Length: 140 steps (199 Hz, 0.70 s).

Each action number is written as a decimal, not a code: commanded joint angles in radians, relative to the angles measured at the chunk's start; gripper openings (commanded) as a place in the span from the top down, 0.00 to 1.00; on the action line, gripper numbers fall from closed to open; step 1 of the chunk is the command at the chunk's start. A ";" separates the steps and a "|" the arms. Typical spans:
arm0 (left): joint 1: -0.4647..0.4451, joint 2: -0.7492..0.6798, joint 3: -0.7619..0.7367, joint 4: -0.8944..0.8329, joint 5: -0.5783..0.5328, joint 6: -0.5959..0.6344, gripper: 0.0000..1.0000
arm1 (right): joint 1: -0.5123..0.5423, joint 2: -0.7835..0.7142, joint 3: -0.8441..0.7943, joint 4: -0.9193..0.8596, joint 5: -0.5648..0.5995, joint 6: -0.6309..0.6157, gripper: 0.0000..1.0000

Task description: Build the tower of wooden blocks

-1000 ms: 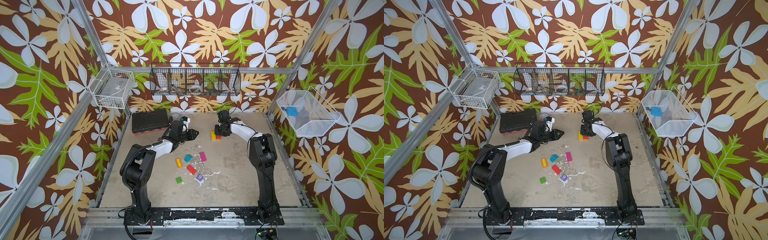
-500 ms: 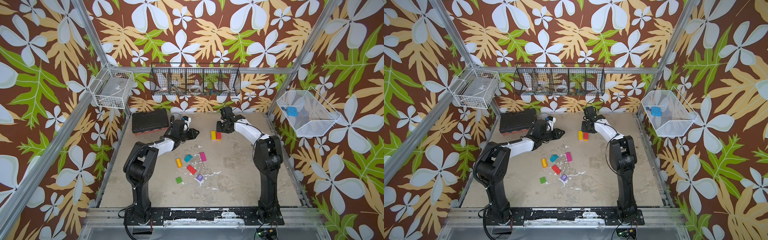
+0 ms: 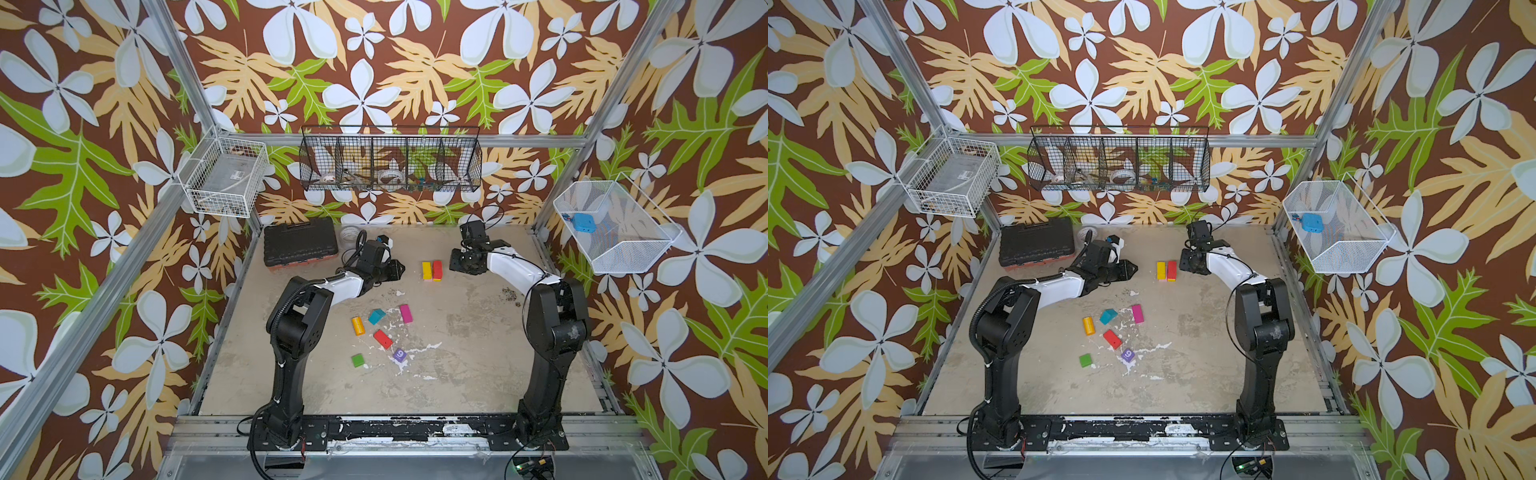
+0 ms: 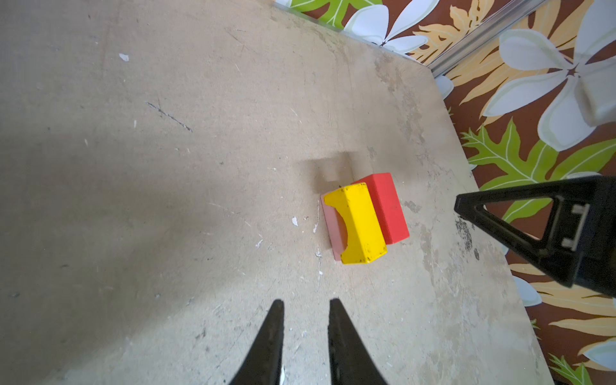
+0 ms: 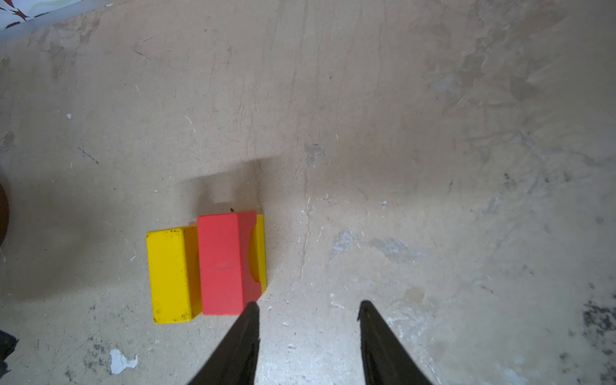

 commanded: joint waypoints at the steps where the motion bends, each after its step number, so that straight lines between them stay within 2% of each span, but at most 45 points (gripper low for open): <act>1: -0.016 0.028 0.044 -0.038 -0.020 0.023 0.74 | -0.001 0.041 0.023 0.021 -0.018 0.007 0.52; 57: -0.047 0.136 0.178 -0.109 -0.040 0.033 0.74 | -0.001 0.119 0.082 0.008 -0.031 0.003 0.52; 140: -0.085 0.182 0.225 -0.133 -0.101 0.041 0.74 | -0.001 0.126 0.067 0.034 -0.035 -0.009 0.52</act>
